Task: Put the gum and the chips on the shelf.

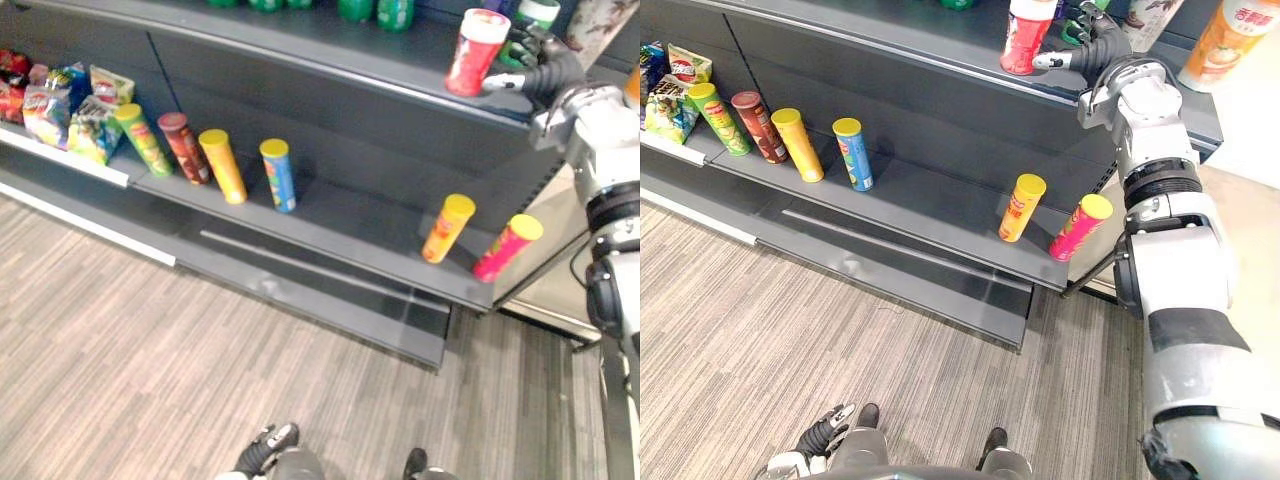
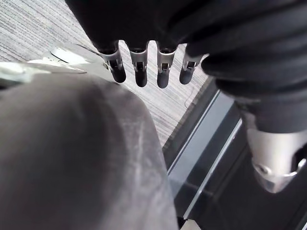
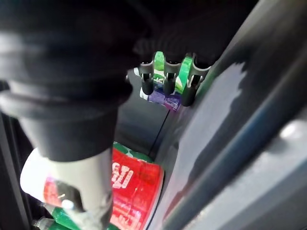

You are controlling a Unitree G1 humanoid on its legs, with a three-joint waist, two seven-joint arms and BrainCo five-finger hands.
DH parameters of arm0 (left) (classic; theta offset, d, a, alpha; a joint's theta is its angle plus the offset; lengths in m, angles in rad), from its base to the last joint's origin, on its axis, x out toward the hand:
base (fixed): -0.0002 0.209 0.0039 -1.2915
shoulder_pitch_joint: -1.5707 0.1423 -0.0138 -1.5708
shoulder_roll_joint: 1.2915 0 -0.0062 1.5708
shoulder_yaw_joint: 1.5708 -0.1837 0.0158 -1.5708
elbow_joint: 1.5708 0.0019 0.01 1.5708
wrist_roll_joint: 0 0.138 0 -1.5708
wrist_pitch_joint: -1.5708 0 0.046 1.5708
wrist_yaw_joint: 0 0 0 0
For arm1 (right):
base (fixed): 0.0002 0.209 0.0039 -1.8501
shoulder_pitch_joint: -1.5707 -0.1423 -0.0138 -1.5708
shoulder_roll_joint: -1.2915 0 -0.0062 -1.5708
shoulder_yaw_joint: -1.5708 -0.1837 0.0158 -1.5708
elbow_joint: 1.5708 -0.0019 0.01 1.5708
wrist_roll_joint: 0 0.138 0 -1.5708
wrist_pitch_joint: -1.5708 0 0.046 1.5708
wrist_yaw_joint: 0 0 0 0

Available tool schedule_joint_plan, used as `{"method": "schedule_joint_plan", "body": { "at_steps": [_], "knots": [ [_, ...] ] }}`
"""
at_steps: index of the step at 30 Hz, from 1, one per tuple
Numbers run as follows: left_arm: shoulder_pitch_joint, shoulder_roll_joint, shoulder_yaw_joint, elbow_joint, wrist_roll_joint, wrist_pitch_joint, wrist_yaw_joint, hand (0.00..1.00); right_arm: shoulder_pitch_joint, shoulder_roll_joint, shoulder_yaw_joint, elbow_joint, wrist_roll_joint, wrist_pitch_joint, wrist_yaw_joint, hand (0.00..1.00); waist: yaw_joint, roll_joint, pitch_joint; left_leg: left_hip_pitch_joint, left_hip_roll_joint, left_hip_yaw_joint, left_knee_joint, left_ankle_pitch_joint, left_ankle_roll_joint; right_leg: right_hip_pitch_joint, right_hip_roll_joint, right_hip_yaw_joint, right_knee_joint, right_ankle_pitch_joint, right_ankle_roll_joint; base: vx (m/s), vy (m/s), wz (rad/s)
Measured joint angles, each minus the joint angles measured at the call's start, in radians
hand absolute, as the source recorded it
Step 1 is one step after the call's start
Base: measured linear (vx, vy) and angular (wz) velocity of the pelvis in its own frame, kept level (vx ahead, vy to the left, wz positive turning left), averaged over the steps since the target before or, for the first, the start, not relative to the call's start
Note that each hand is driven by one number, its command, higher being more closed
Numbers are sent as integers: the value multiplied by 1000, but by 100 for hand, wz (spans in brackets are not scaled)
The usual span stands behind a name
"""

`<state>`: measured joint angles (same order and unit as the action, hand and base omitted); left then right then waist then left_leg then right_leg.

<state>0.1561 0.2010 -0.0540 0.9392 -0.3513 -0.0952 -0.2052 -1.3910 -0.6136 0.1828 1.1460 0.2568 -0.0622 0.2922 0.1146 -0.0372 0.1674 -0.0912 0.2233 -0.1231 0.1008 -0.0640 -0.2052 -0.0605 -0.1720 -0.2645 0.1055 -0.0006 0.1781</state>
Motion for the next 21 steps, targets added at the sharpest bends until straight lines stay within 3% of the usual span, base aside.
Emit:
{"method": "schedule_joint_plan", "body": {
  "at_steps": [9,15,18,19,21],
  "knots": [
    [22,23,5,2,22,-11,-20,0,34,-85,31,-45,76,39,28,0,-6,-1,0,19,16,29,6,-10,-5,1,12,25,-2,2,-2,4,-5,-10],
    [47,18,45,18,52,-9,-22,0,80,-170,61,-306,215,49,57,0,-41,0,0,27,19,39,2,-10,-5,1,14,31,-5,3,-4,0,-1,-4],
    [54,1,85,19,51,-9,-20,0,185,-189,-41,-634,350,-10,51,0,-53,-1,-2,29,18,42,-3,-10,-5,1,12,32,-6,3,-4,0,0,0],
    [56,-3,93,19,52,-9,-19,0,207,-185,-67,-673,379,-26,47,0,-53,-2,-2,29,17,42,-4,-10,-5,1,12,32,-6,3,-4,0,0,0],
    [69,-10,104,20,53,-9,-17,0,330,-122,-230,-856,433,-76,17,0,-54,0,-11,28,15,42,-7,-10,-5,-2,11,32,-5,3,-4,0,0,0]
  ]
}}
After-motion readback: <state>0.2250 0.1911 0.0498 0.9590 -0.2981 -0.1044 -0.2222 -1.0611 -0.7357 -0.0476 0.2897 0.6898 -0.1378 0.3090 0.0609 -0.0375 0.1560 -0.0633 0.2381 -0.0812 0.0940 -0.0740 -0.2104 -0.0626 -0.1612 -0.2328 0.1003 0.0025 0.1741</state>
